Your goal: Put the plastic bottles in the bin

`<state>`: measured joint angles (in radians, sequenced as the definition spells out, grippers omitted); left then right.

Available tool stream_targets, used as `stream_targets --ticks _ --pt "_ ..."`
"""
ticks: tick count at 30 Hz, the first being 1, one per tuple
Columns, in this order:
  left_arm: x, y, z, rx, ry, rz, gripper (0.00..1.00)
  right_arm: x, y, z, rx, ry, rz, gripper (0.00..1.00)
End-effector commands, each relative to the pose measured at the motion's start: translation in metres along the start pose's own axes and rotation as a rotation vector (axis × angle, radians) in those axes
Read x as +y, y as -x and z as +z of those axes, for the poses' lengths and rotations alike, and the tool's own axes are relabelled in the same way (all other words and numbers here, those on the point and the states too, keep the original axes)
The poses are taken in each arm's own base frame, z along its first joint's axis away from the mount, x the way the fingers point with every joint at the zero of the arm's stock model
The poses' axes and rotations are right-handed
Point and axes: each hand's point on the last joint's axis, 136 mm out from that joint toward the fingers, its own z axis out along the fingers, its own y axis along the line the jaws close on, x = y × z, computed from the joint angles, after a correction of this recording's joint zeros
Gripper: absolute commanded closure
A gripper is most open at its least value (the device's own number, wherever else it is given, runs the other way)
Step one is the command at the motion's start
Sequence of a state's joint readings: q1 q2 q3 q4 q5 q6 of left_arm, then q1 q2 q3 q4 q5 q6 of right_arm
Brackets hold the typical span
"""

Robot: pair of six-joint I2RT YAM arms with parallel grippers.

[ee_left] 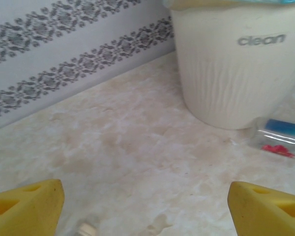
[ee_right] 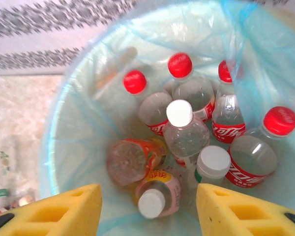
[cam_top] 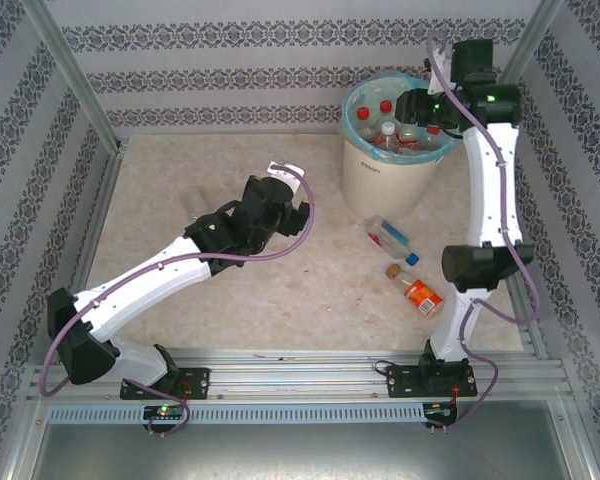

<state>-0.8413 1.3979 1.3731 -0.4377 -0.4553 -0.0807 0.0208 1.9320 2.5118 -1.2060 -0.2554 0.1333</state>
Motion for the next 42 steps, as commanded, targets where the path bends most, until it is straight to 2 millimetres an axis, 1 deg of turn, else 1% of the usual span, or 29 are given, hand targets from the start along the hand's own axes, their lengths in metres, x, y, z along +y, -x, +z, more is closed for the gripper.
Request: stream_targets --ticks 1,3,5,8,11,15,18,22,24,26,29,36,39,42 --pt "0.041 0.004 -0.021 0.007 0.098 0.014 0.13 0.025 0.016 -0.047 -0.145 0.04 -0.029 0.45" --pt "0.057 -0.004 -0.022 0.034 0.123 -0.01 0.12 0.034 0.015 -0.064 -0.194 0.053 -0.037 0.45" --pt "0.077 -0.017 -0.021 0.088 0.148 -0.049 0.12 0.047 0.011 -0.082 -0.243 0.079 -0.051 0.44" --pt "0.104 -0.042 -0.015 0.174 0.184 -0.094 0.12 0.067 -0.005 -0.1 -0.3 0.13 -0.095 0.43" --pt "0.127 -0.075 -0.008 0.295 0.215 -0.138 0.11 0.086 -0.024 -0.104 -0.337 0.192 -0.149 0.42" --pt "0.148 -0.126 0.005 0.445 0.217 -0.23 0.09 0.112 -0.046 -0.107 -0.327 0.265 -0.204 0.42" --pt "0.149 -0.159 0.022 0.544 0.152 -0.309 0.09 0.128 -0.06 -0.101 -0.298 0.307 -0.234 0.41" --pt "0.155 -0.197 0.037 0.688 0.153 -0.254 0.07 0.143 -0.075 -0.098 -0.272 0.348 -0.271 0.41" --pt "0.156 -0.22 0.047 0.746 0.132 -0.237 0.07 0.149 -0.081 -0.1 -0.275 0.369 -0.287 0.4" --pt "0.159 -0.24 0.052 0.813 0.129 -0.227 0.07 0.151 -0.085 -0.1 -0.28 0.373 -0.292 0.4" --pt "0.154 -0.264 0.056 0.916 0.094 -0.218 0.07 0.15 -0.09 -0.104 -0.287 0.374 -0.295 0.4" --pt "0.135 -0.294 0.066 0.995 0.022 -0.251 0.1 0.144 -0.094 -0.107 -0.309 0.354 -0.293 0.39" --pt "0.125 -0.306 0.067 1.036 -0.009 -0.275 0.12 0.145 -0.094 -0.108 -0.312 0.358 -0.29 0.39" --pt "0.117 -0.318 0.063 1.076 -0.027 -0.263 0.15 0.146 -0.095 -0.112 -0.313 0.362 -0.289 0.39"
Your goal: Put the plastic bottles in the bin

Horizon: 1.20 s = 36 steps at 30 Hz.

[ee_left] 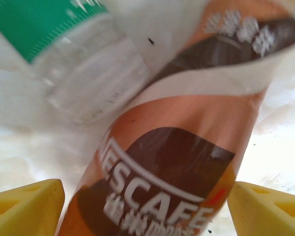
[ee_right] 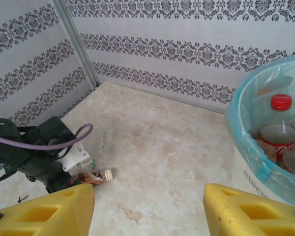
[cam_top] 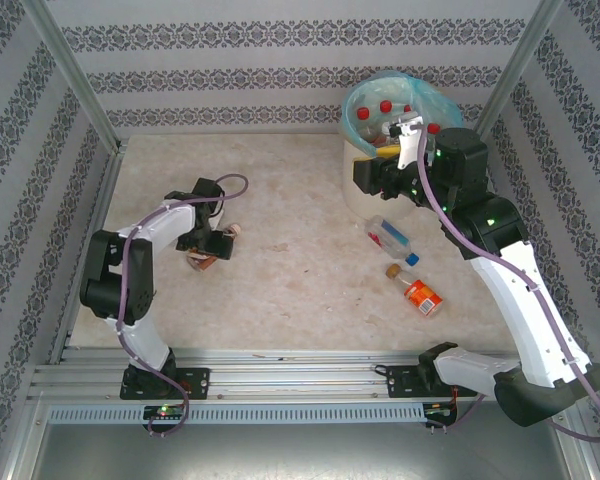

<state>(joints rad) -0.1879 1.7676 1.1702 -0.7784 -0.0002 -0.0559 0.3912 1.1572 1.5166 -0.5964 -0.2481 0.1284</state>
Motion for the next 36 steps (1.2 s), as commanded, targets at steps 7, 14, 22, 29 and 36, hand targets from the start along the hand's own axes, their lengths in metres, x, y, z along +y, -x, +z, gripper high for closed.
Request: stream_targets --ticks 7,14,22,29,36 --pt "-0.019 -0.027 0.009 0.099 -0.051 0.047 0.28 0.004 0.005 -0.013 -0.047 -0.022 -0.017 0.39" --pt "-0.035 -0.03 -0.009 0.074 -0.099 0.105 0.48 0.01 0.009 -0.027 -0.089 -0.03 -0.049 0.4" --pt "-0.057 -0.031 -0.071 -0.076 -0.199 0.141 0.52 0.016 0.012 -0.043 -0.116 -0.048 -0.071 0.4" --pt "-0.106 -0.02 -0.166 -0.396 -0.341 0.298 0.52 0.028 0.011 -0.043 -0.119 0.0 -0.064 0.4" --pt "-0.164 -0.001 -0.252 -0.674 -0.431 0.513 0.55 0.057 0.015 -0.037 -0.14 0.166 -0.097 0.4"
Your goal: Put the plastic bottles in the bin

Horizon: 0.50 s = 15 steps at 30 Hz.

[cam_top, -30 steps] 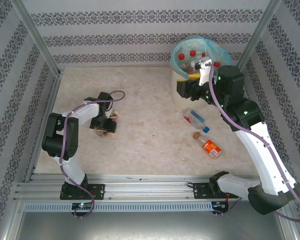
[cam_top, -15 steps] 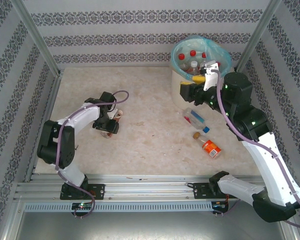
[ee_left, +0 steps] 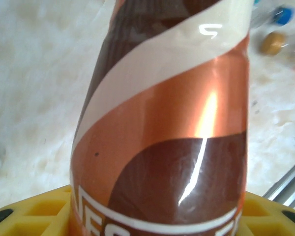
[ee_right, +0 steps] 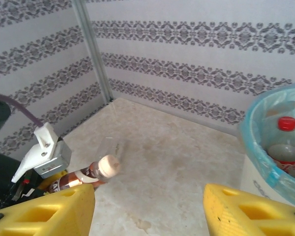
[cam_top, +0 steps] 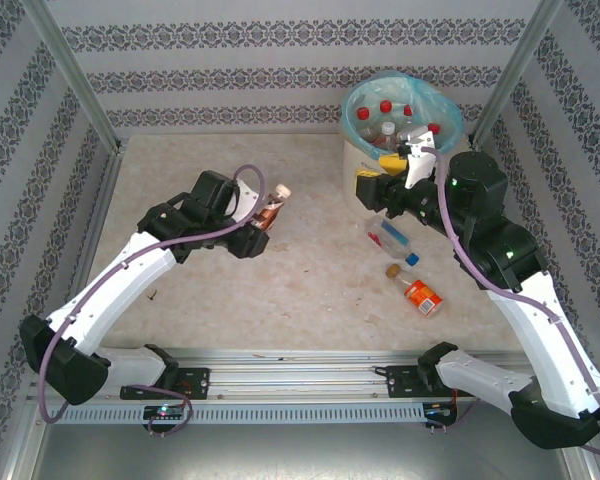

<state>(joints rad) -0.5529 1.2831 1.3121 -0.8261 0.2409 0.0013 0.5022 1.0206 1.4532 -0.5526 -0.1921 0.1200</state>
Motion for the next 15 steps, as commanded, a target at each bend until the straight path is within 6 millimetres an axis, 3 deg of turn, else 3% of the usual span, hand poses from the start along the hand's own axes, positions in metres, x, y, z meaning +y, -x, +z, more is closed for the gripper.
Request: stream_targets --ticks 1,7,15 --pt "-0.026 0.041 -0.019 -0.149 -0.053 0.125 0.55 0.022 0.011 0.003 -0.05 0.116 -0.033 0.4" --pt "-0.056 0.082 -0.048 -0.359 -0.106 0.245 0.55 0.034 0.028 -0.004 -0.107 0.175 -0.066 0.39" --pt "-0.076 0.103 -0.085 -0.564 -0.147 0.352 0.58 0.051 0.04 -0.02 -0.169 0.254 -0.098 0.42"
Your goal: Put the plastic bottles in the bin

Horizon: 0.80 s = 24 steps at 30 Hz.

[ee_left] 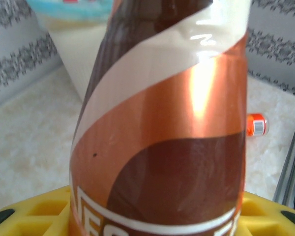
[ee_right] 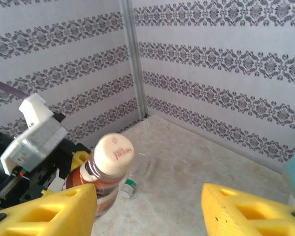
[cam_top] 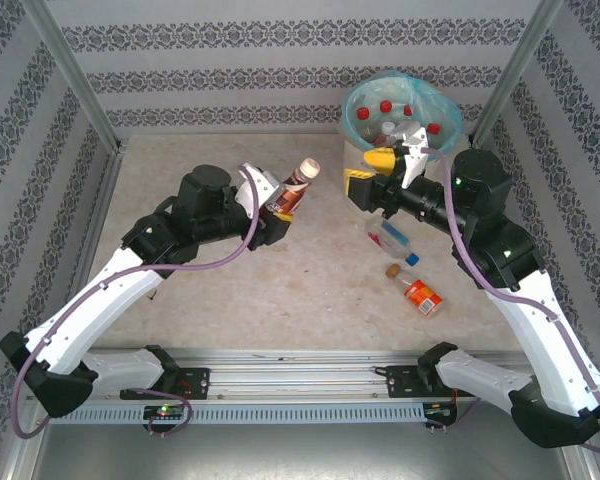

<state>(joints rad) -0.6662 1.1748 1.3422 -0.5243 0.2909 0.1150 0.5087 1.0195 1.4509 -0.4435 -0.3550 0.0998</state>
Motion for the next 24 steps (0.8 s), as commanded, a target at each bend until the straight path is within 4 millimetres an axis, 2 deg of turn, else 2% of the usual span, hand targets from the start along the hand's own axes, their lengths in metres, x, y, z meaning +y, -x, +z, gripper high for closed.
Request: stream_targets --ticks 1,5,11,15,20,24 --pt "-0.012 0.034 -0.013 -0.153 -0.04 0.095 0.58 0.021 0.022 -0.01 -0.085 0.091 -0.056 0.42" --pt "-0.021 0.041 -0.02 -0.204 -0.07 0.123 0.58 0.033 0.025 -0.004 -0.087 0.174 -0.033 0.42" --pt "-0.029 0.044 -0.021 -0.229 -0.1 0.17 0.59 0.061 0.031 0.01 -0.074 0.385 0.007 0.39" --pt "-0.033 0.044 -0.019 -0.232 -0.115 0.193 0.58 0.065 0.032 0.019 -0.067 0.419 0.011 0.4" --pt "-0.038 0.045 -0.018 -0.249 -0.135 0.212 0.59 0.07 0.032 0.026 -0.05 0.467 0.021 0.45" --pt "-0.041 0.048 -0.018 -0.258 -0.154 0.23 0.59 0.074 0.033 0.025 -0.043 0.489 0.024 0.56"
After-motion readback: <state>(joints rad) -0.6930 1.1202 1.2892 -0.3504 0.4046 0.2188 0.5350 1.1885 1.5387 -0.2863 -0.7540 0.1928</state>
